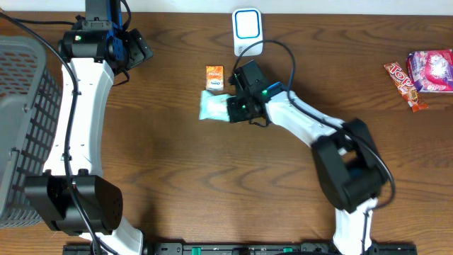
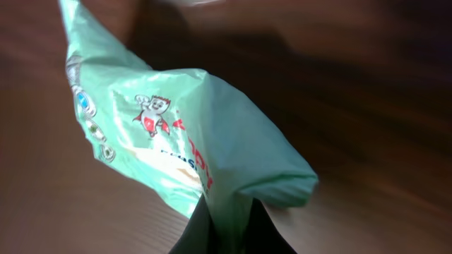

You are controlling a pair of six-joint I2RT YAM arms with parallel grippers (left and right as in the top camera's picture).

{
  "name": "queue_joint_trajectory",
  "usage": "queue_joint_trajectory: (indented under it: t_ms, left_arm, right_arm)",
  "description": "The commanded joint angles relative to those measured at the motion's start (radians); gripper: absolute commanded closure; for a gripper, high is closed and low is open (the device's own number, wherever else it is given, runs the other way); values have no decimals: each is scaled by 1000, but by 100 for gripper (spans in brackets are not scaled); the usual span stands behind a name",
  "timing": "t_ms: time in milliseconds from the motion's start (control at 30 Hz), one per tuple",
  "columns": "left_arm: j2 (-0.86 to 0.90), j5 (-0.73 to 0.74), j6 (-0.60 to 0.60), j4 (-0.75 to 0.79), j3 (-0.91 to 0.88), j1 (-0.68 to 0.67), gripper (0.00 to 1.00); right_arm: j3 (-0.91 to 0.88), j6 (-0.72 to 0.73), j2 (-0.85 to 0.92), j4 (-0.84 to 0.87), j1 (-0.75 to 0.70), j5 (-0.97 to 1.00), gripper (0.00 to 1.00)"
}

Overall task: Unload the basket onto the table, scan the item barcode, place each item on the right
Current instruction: 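Grasp the mint-green wipes pack with the right gripper, then lift the wipes pack up to the scanner window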

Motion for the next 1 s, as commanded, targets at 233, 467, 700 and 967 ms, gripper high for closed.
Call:
queue_joint_trajectory:
  t_ms: [233,467,700,967]
  left_arm:
    - [3,-17,5,0,-2,0,2]
    - [3,-17,5,1,-2,0,2]
    - [3,-17,5,1,-2,0,2]
    - [3,-17,5,0,-2,0,2]
  right_arm:
    - [-5,82,-128,-243,37,929,99]
    - [-5,107,-21,-263,36,1086,99]
    - [-5,64,59,-260,83,1125,97]
    - [-4,21,60,-216,238,1089,70]
